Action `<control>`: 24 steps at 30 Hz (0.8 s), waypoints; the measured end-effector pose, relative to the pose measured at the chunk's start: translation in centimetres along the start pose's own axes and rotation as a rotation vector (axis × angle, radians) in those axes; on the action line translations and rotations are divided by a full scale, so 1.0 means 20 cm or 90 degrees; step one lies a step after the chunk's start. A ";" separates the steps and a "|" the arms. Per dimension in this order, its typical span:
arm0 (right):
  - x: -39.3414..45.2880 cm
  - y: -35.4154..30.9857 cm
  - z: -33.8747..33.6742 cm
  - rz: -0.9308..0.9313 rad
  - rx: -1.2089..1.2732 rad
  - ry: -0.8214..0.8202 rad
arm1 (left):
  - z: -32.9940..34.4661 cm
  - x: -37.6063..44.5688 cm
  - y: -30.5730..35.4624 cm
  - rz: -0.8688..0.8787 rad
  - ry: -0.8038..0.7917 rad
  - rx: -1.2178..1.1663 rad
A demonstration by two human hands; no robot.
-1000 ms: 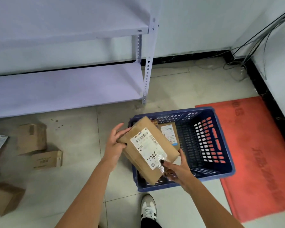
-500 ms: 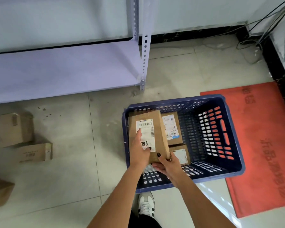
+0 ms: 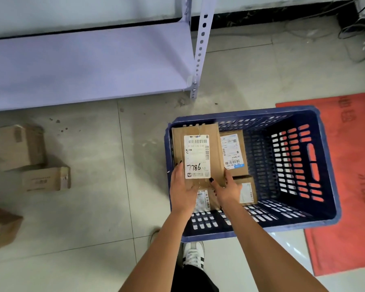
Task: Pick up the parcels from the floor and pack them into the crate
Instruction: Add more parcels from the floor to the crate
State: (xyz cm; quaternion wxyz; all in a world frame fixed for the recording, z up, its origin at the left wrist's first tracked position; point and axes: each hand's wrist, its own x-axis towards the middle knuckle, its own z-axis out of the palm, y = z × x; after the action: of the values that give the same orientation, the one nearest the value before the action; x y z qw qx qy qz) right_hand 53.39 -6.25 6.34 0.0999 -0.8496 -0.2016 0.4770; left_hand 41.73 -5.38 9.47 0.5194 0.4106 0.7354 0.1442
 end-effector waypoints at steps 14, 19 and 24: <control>-0.28 -0.31 -0.13 -0.185 -0.112 -0.060 | -0.26 -0.14 0.14 -0.095 0.012 -0.313; -0.54 -0.52 0.08 -0.240 -0.032 -0.184 | -0.62 -0.12 0.08 -0.109 0.048 -0.318; -0.80 -0.62 0.53 -0.254 -0.043 -0.262 | -1.12 -0.07 -0.17 -0.095 0.068 -0.269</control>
State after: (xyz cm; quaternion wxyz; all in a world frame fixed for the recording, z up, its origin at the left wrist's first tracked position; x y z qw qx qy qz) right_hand 33.92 -2.40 17.68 0.1208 -0.6812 -0.3968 0.6033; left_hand 20.69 -3.69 17.53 0.5631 0.2291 0.7439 0.2776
